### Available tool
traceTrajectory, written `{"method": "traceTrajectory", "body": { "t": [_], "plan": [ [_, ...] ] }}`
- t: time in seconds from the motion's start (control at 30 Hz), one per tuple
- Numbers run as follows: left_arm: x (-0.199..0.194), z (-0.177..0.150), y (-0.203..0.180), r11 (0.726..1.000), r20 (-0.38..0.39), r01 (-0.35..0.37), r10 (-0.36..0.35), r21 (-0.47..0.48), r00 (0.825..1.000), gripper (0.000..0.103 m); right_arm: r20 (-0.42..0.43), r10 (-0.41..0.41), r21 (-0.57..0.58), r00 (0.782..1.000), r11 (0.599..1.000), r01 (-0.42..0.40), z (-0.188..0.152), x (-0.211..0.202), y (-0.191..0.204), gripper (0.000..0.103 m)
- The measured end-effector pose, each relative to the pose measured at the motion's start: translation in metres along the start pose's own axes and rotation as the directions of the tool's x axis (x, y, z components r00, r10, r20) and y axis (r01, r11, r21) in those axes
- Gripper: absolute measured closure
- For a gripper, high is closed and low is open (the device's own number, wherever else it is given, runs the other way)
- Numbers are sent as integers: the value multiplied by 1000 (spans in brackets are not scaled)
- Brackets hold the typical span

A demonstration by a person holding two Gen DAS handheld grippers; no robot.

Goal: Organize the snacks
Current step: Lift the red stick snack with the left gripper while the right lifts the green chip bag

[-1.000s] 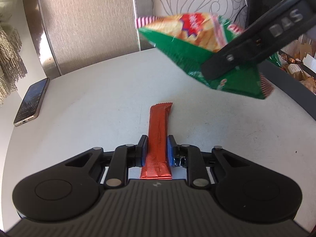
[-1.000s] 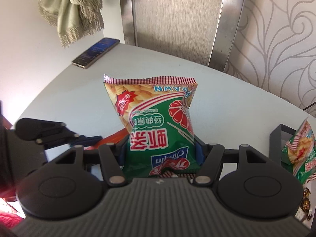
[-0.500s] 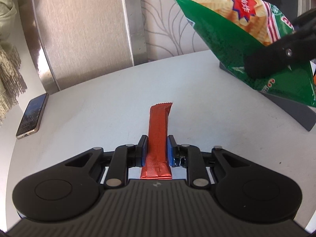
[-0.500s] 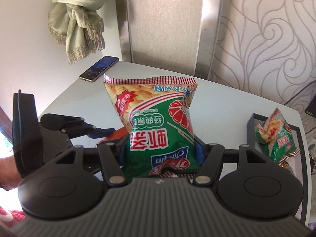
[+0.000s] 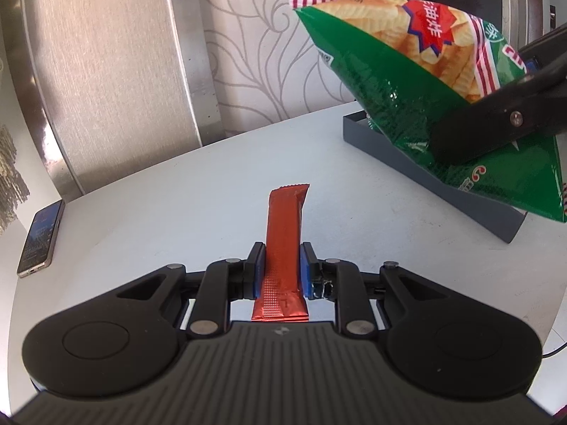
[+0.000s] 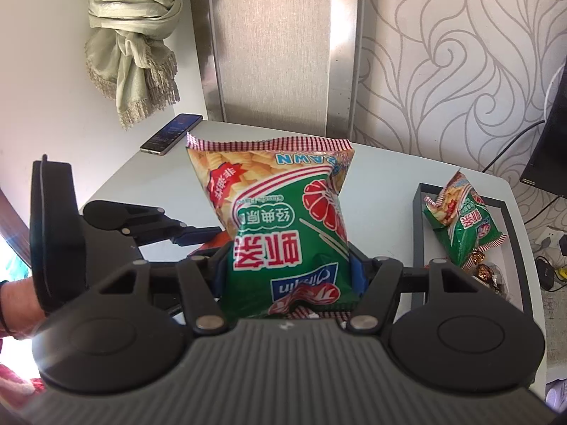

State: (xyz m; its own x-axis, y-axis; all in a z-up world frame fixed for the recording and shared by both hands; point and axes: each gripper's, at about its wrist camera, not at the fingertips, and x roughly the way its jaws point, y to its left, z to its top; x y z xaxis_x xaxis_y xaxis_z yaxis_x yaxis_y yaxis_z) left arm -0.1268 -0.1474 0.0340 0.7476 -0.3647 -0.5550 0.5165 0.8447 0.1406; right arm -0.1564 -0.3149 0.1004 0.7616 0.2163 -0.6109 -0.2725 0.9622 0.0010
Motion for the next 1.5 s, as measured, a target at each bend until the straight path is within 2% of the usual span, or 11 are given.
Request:
{"method": "traceTrajectory", "body": {
  "t": [0.77, 1.5],
  "plan": [
    [2, 38, -70, 993, 66, 87, -92, 76, 994, 79, 44, -81, 82, 996, 994, 77, -26, -51, -56, 38],
    [40, 83, -132, 977, 84, 168, -180, 133, 980, 79, 30, -156, 160, 987, 976, 149, -44, -73, -114, 38]
  ]
}}
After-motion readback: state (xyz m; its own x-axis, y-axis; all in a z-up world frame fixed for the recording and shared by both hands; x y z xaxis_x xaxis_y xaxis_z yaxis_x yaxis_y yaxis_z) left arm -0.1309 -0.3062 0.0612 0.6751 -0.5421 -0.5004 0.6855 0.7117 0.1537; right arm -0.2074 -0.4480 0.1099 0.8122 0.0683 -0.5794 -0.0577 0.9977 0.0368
